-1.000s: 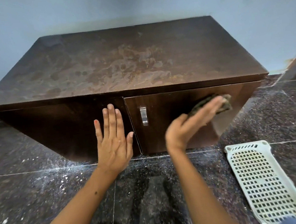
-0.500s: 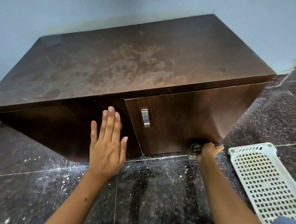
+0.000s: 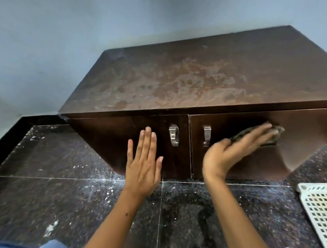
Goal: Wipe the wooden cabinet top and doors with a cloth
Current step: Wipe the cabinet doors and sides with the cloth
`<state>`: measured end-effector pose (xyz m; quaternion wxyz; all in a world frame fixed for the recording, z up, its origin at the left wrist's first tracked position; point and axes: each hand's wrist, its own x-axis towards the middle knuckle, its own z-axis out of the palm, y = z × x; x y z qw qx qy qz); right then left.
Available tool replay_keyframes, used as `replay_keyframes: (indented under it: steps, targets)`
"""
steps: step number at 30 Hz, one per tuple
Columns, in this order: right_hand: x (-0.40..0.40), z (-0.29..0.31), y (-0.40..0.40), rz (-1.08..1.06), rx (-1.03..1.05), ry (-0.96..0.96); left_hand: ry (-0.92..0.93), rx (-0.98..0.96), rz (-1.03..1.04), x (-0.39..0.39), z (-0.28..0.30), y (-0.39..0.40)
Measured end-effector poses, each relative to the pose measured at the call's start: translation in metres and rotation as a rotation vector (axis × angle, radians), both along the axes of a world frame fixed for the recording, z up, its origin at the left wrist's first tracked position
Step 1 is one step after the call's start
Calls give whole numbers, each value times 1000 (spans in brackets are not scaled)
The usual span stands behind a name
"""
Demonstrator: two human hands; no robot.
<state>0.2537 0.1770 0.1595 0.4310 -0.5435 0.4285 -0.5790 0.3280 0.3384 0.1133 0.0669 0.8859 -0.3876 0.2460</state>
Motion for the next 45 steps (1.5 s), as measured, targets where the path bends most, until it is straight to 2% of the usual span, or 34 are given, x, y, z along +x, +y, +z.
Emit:
replay_keyframes:
  steps: [2,4,7,11,13,19,24,27,31,34,37,42,45]
  targets:
    - [8,6,19,81,-212,70,16,0,-12,0,3,3]
    - [14,7,28,101,-329,166,45,-14,-38,-1,7,4]
    - [16,-2,31,75,-484,301,81,-50,-51,-3,10,8]
    - [23,-25,33,-11,-849,575,115,-131,21,6,11,19]
    - [25,-35,28,-25,-966,635,122,-130,32,10,11,24]
    - [21,-67,31,-8,-1065,686,164,-143,39,10,7,25]
    - [10,-125,40,258,-1008,841,182,-159,16,11,9,27]
    - [3,-152,30,397,-1142,1027,170,-157,-2,11,12,29]
    - [-1,-164,27,486,-1254,1126,178,-234,56,12,15,36]
    - [10,-154,34,486,-1337,1089,170,-295,109,15,19,43]
    - [36,-117,47,473,-1482,936,152,-322,128,16,22,46]
    - [76,-61,83,362,-1331,663,135,-390,169,19,26,48]
    - [92,-44,92,315,-1334,596,130,-412,182,21,26,50]
